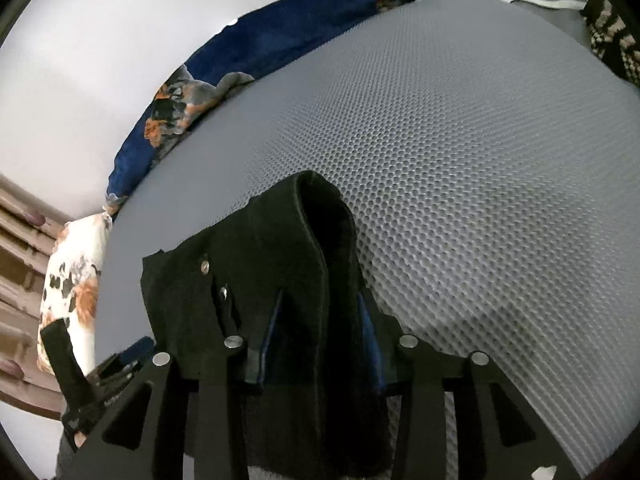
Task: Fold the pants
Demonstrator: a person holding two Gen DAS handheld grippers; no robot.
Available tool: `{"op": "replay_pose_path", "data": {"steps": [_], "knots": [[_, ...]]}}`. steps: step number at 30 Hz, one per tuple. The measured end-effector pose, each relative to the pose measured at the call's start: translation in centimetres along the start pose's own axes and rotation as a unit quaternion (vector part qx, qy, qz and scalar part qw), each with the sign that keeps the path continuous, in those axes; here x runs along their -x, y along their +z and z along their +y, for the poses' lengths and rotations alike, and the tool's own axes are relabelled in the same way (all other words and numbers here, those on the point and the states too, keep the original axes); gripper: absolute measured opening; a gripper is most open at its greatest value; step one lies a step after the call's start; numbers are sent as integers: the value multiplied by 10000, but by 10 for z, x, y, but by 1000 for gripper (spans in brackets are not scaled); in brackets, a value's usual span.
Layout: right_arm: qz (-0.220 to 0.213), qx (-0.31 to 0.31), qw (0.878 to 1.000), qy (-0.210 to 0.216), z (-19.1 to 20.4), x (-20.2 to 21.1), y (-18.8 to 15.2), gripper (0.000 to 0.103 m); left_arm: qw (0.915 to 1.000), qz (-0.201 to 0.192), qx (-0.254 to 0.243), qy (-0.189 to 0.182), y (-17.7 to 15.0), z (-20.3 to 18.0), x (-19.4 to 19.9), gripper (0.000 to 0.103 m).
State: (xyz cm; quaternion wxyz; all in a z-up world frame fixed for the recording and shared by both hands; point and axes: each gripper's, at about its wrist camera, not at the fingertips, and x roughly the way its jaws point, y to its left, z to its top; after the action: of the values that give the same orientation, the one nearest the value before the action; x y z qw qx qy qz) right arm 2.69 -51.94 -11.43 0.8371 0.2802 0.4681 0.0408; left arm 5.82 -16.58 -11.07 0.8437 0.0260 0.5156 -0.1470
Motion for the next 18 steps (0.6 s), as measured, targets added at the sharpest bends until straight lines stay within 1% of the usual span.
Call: {"op": "replay_pose_path", "data": {"steps": [6, 10, 15, 18], "knots": [[-135, 28, 9998, -121, 5, 25, -21, 35, 10000, 34, -8, -33, -11, 0, 6, 68], [-137, -6, 9999, -84, 8, 35, -35, 35, 10000, 47, -22, -55, -20, -2, 12, 68], [-77, 184, 9998, -13, 16, 37, -45, 34, 10000, 38, -81, -43, -29, -4, 20, 68], [-86, 340, 9993, -121, 22, 37, -49, 34, 9999, 18, -107, -21, -33, -5, 24, 68]]}}
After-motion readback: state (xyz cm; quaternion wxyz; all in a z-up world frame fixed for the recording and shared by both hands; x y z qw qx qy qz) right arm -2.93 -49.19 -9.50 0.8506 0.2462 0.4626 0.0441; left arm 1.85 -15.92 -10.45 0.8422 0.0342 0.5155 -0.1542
